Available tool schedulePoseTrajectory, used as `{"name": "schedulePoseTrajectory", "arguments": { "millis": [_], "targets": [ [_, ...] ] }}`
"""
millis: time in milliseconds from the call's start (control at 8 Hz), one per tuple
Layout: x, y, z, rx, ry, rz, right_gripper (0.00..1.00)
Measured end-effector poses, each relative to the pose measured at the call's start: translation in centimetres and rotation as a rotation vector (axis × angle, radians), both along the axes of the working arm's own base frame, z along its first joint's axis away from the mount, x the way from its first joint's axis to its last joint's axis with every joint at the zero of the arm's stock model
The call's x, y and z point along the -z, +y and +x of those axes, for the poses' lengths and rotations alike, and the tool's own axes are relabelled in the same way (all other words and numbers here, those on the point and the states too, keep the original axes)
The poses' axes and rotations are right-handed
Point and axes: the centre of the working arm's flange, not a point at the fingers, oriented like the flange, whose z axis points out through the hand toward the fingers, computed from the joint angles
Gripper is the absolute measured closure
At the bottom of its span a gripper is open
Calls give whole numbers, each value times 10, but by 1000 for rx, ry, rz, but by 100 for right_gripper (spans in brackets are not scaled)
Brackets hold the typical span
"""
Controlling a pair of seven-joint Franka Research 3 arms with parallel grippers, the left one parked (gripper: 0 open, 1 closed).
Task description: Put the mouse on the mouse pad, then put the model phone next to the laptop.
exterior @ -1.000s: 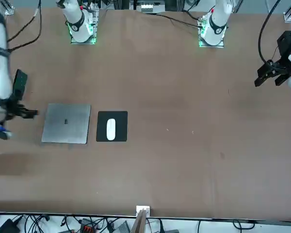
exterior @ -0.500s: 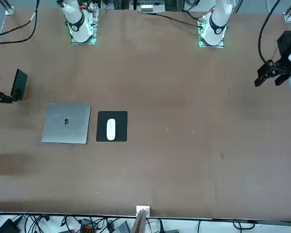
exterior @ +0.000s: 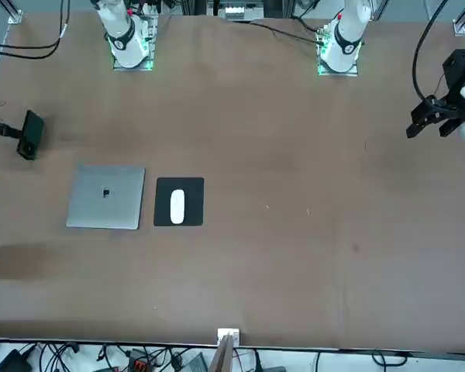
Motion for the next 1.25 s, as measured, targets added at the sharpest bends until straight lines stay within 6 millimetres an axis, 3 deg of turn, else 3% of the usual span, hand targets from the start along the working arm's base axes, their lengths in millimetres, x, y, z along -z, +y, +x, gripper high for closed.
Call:
{"name": "schedulePoseTrajectory", "arguments": {
  "millis": [250,1250],
  "targets": [
    [10,-3,-13,13,-2,5,0],
    [54,-23,-34,13,-36,6,2]
  ]
}}
